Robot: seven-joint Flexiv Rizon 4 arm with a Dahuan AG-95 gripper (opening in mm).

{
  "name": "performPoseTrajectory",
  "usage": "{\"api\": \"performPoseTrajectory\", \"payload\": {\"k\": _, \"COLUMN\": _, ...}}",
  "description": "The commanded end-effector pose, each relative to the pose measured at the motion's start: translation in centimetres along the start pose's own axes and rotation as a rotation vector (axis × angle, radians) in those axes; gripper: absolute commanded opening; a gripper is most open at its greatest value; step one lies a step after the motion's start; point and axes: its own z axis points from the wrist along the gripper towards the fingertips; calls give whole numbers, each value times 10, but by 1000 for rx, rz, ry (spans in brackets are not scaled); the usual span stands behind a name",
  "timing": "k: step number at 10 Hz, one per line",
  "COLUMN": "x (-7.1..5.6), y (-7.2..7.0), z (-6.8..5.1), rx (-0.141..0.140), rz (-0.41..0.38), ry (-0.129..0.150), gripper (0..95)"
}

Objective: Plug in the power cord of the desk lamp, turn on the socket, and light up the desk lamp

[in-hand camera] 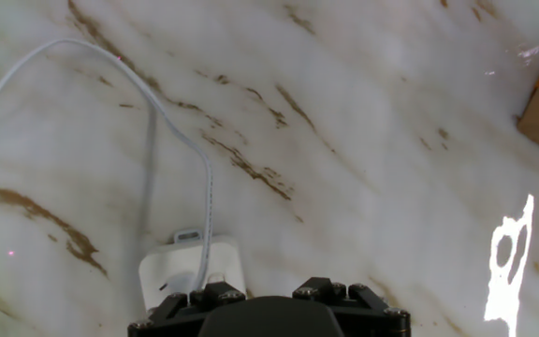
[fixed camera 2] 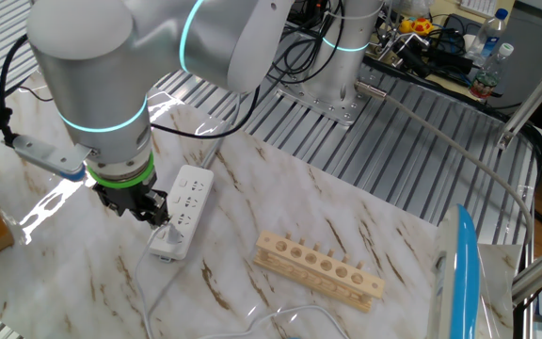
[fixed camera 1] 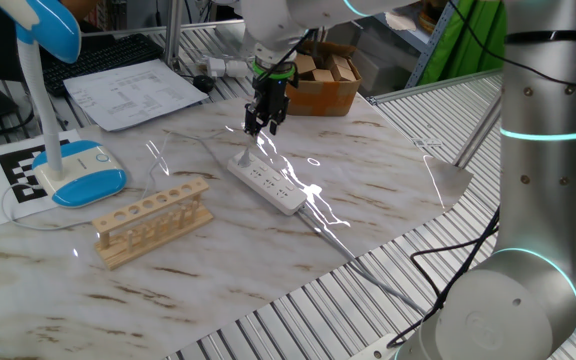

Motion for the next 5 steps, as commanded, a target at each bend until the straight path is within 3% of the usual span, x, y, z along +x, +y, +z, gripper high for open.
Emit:
{"api": "performPoseTrajectory", "payload": {"k": 1, "x": -1, "y": -1, "z": 3, "rx": -10, "rz": -2, "ry": 3, "gripper": 570}}
{"api": "performPoseTrajectory", "payload": {"k": 5, "x": -2, "y": 0, "z": 9, "rx": -27, "rz": -2, "ry": 9, "gripper": 570}}
